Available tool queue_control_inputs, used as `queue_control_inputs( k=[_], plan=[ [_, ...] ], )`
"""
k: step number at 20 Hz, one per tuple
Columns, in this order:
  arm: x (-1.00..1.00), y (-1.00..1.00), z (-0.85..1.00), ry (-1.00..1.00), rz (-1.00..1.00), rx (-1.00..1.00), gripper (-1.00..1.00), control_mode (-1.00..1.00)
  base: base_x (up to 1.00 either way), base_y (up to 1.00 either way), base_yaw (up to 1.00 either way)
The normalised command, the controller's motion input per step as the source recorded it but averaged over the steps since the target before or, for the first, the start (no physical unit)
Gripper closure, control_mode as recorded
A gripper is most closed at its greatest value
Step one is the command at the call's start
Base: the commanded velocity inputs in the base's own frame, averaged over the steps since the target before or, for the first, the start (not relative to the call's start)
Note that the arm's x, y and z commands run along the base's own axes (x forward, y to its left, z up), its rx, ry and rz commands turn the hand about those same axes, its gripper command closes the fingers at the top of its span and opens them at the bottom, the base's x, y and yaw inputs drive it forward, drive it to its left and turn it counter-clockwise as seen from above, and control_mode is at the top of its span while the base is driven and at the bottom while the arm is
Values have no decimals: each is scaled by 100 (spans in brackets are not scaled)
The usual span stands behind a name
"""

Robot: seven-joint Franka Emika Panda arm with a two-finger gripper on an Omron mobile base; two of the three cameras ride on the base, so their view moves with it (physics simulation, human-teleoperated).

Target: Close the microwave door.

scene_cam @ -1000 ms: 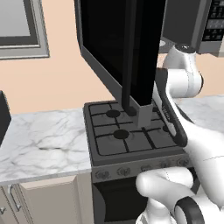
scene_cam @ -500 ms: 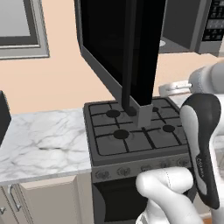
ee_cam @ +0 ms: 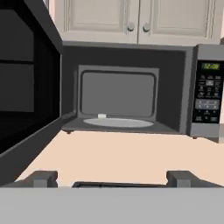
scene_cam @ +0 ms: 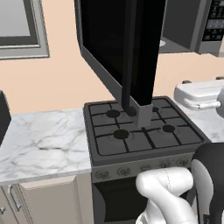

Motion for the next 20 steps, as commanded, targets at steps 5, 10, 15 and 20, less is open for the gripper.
queue_control_inputs(
  k=[5,10,15,20],
  plan=[
    [-100,58,43,-40,-21,0,-100,-100,0,0,0],
    [-96,66,18,-32,-29,0,-100,-100,0,0,0],
    [-21,100,-20,-16,-38,0,-100,-100,0,0,0],
    [32,100,-33,-13,-30,0,-100,-100,0,0,0]
  ],
)
